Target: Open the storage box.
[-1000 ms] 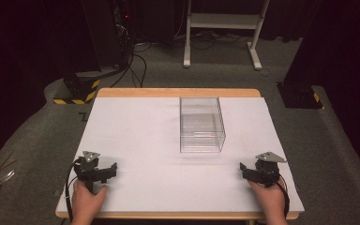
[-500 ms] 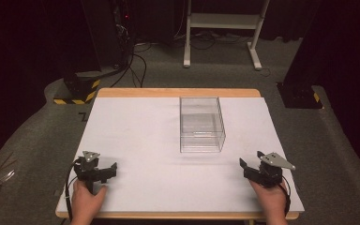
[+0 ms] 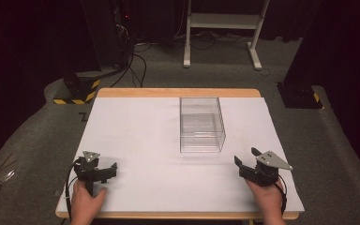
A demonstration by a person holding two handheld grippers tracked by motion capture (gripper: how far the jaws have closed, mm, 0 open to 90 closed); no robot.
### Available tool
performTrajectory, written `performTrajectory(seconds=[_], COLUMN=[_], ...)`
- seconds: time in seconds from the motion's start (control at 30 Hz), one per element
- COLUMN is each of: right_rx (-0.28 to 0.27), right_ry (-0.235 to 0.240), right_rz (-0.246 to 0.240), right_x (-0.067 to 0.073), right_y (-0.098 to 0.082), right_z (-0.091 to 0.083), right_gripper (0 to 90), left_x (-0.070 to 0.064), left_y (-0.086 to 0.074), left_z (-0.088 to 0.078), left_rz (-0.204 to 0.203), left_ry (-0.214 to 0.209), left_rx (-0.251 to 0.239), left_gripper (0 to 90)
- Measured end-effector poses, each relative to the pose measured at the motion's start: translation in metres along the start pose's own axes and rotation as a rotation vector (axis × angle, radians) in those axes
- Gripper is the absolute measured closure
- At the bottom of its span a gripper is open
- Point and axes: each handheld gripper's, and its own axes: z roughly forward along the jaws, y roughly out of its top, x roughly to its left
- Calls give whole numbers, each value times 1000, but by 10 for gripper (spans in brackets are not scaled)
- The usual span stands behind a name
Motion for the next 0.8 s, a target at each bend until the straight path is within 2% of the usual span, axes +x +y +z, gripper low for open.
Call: performTrajectory(seconds=[0.17,0.37,0.47,0.6,0.8], right_rx=[-25,-30,-24,-30,-8], right_ry=[17,34,46,76,102], right_rz=[3,16,5,-2,2], right_x=[4,9,14,21,30], right_y=[2,2,2,3,6], right_z=[2,2,2,3,12], right_gripper=[251,245,246,324,365], left_x=[0,0,0,1,1], left_y=[0,0,0,0,0], left_z=[0,0,0,0,0], left_rz=[-4,-5,-8,-9,-9], left_ry=[0,-3,-6,-8,-10], left_rx=[-2,0,1,1,2], left_gripper=[7,6,6,5,5])
